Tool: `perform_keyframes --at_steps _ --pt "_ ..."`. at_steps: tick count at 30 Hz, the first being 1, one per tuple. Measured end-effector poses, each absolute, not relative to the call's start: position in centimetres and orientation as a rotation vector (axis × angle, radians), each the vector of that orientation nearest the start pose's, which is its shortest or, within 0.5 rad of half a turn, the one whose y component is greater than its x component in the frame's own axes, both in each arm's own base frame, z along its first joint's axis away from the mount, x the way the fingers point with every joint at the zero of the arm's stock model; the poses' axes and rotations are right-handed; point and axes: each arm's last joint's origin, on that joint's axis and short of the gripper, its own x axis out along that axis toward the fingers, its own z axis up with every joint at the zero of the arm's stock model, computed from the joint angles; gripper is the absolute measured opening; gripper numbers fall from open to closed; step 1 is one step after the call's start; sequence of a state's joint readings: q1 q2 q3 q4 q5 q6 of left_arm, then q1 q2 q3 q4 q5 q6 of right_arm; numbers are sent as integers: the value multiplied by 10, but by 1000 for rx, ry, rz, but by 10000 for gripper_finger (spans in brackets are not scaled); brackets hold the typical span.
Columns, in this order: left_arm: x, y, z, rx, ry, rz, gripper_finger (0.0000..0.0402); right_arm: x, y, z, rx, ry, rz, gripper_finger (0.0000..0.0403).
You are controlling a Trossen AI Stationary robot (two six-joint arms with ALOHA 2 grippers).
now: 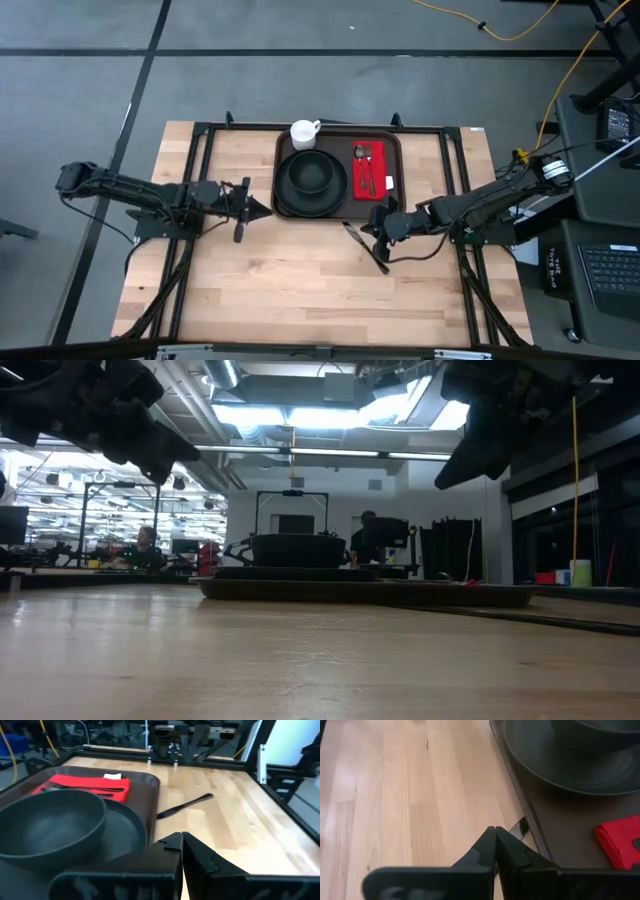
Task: Set up tray
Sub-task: Put the black knife on the red napkin to the right of the black fork
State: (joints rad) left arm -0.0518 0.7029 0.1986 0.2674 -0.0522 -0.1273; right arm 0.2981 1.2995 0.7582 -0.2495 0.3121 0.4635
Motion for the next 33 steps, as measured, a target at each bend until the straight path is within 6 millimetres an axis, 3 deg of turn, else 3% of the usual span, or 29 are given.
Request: perform_keyframes --at_steps 9,25,33 --pt "162 -16 197 -140 222 40 3 243 69 210 294 827 -146 12" --pt "223 -30 203 -94 419 68 3 214 110 201 484 1007 -158 5" --pt "232 -32 201 -97 449 37 3 209 124 195 526 1038 -168 4"
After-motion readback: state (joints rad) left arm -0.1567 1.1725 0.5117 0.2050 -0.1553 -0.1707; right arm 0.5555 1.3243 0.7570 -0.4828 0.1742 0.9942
